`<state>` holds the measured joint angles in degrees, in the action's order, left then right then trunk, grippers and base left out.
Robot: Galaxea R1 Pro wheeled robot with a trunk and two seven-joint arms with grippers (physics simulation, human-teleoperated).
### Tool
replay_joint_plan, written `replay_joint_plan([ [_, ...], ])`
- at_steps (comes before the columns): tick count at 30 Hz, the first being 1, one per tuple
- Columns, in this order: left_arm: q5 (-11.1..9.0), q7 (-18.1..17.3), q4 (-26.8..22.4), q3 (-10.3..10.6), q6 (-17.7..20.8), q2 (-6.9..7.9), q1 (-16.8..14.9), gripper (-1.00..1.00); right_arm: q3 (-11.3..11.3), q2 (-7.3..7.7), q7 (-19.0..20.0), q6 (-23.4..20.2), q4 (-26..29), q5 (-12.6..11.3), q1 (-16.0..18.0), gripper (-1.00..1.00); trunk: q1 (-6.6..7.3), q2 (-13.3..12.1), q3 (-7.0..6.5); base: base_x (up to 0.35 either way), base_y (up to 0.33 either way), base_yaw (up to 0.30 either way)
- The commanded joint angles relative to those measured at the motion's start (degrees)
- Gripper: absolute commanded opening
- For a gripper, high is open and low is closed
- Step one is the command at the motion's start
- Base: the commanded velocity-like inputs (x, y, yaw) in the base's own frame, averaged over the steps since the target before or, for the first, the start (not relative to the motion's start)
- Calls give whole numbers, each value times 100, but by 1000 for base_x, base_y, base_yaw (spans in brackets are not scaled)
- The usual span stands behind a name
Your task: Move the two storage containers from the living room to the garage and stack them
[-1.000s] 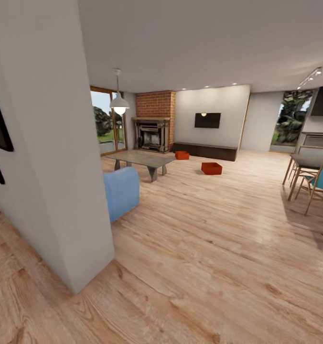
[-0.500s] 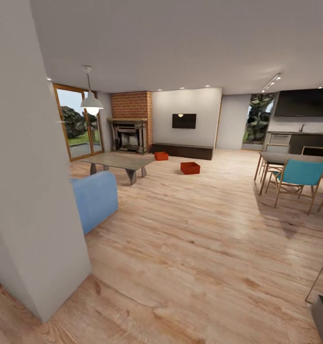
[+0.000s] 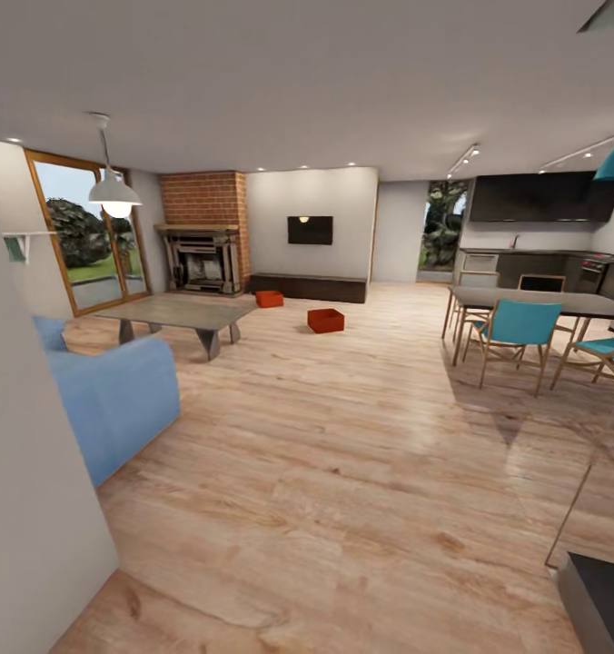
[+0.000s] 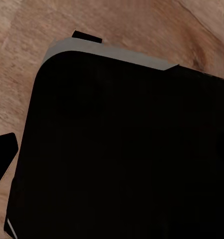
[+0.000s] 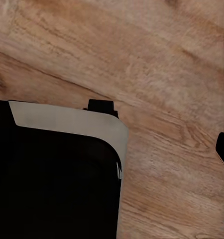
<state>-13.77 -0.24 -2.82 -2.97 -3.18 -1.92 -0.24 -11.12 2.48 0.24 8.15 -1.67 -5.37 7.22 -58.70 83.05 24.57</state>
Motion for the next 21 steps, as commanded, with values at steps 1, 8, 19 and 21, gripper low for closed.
replay_joint_plan([
  [1, -12, -2, 2, -28, -16, -2, -2, 100, -48, -1, 3, 35, -16, -55, 8, 100, -3, 3, 6, 321, 0, -73],
  [8, -34, -2, 6, -28, -16, 3, -2, 100, -56, 0, -22, 41, -17, -45, 8, 100, -3, 3, 6, 321, 0, -20],
  [19, -32, -2, 8, -28, -16, -1, -2, 100, -91, 8, -65, 81, -15, -13, 8, 100, -3, 3, 6, 321, 0, -1],
  [21, -31, -2, 9, -28, -16, -1, -2, 100, -107, 18, -66, 55, -16, -5, 8, 100, -3, 3, 6, 321, 0, 0],
])
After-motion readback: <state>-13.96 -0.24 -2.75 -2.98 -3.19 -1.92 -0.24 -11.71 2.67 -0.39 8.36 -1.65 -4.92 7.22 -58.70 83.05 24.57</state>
